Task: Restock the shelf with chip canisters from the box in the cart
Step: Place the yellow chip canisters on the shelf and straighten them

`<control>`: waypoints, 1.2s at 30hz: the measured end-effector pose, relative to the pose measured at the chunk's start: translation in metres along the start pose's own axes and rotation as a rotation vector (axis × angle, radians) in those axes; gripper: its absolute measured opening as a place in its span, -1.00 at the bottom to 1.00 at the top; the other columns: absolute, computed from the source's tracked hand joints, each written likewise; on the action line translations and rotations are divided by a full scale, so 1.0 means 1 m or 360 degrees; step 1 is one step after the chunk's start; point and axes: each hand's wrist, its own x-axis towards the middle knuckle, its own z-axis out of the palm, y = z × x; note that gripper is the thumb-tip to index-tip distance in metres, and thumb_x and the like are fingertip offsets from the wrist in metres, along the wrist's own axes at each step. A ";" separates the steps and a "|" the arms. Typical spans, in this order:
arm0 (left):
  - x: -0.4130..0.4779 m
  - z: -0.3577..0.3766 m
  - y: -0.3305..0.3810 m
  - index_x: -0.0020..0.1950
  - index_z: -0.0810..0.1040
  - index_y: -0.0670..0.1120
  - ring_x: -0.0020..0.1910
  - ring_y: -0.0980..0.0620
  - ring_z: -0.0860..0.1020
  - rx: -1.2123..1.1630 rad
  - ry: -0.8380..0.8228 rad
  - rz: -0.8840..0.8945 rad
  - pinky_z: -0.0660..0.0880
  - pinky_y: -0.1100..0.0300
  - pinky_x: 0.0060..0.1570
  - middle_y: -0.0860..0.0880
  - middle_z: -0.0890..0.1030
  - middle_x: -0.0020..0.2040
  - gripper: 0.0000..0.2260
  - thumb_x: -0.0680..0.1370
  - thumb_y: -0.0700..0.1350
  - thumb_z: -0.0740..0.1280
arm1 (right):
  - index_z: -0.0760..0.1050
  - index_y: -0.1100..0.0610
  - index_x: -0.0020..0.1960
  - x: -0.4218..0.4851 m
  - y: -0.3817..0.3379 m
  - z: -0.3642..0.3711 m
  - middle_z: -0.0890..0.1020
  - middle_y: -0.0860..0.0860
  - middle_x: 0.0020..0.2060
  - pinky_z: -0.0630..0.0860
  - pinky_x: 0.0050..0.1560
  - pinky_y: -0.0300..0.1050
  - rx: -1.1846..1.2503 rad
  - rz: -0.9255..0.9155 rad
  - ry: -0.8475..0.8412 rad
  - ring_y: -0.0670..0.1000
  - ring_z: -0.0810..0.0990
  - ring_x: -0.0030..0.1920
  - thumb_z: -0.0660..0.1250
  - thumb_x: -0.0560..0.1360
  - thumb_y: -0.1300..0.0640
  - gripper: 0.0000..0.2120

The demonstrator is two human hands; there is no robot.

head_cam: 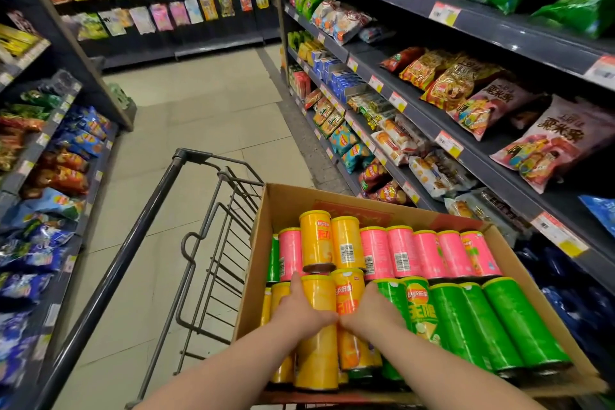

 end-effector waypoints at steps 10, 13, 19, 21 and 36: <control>-0.019 -0.016 0.020 0.48 0.09 0.01 0.12 -0.03 0.49 -0.0710 0.0130 0.0285 0.48 0.05 0.13 -0.04 0.45 0.22 -0.20 0.39 0.01 0.50 | 0.43 0.06 0.21 -0.016 0.014 -0.037 0.59 0.03 0.03 0.53 0.06 -0.06 0.0715 -0.0093 -0.0033 0.03 0.58 0.01 0.49 0.28 -0.05 -0.45; -0.018 -0.021 0.040 0.42 0.22 -0.04 0.11 -0.04 0.51 -0.0786 0.0185 0.0328 0.48 0.04 0.15 -0.09 0.49 0.26 -0.28 0.38 0.05 0.50 | 0.37 0.08 0.30 -0.025 0.014 -0.063 0.55 0.05 0.13 0.46 0.04 -0.13 0.0733 -0.0170 0.0112 0.00 0.51 0.00 0.48 0.33 -0.04 -0.39; -0.025 -0.023 0.088 0.45 0.19 -0.02 0.10 -0.04 0.48 -0.0873 0.0070 0.0549 0.47 0.01 0.13 -0.08 0.45 0.31 -0.28 0.41 0.08 0.47 | 0.27 0.09 0.39 -0.045 0.026 -0.114 0.51 0.06 0.16 0.44 0.09 -0.10 0.0827 -0.0177 0.0347 0.04 0.50 0.08 0.48 0.36 -0.05 -0.30; -0.030 -0.019 0.107 0.45 0.21 -0.02 0.15 -0.08 0.50 -0.0892 0.0029 0.0631 0.47 -0.04 0.19 -0.09 0.46 0.30 -0.24 0.37 0.12 0.49 | 0.32 0.08 0.31 -0.054 0.034 -0.131 0.52 0.04 0.11 0.41 0.02 -0.15 0.0887 -0.0158 0.0436 0.00 0.48 0.01 0.47 0.38 -0.03 -0.41; -0.116 0.064 0.268 0.27 0.34 0.01 -0.03 0.02 0.58 -0.0851 -0.0642 0.1187 0.54 0.09 -0.15 0.01 0.56 0.04 -0.47 0.39 0.03 0.48 | 0.36 0.04 0.17 -0.154 0.165 -0.247 0.55 0.01 0.06 0.47 0.01 -0.10 0.1223 0.0014 0.1151 0.01 0.54 0.02 0.48 0.38 0.05 -0.55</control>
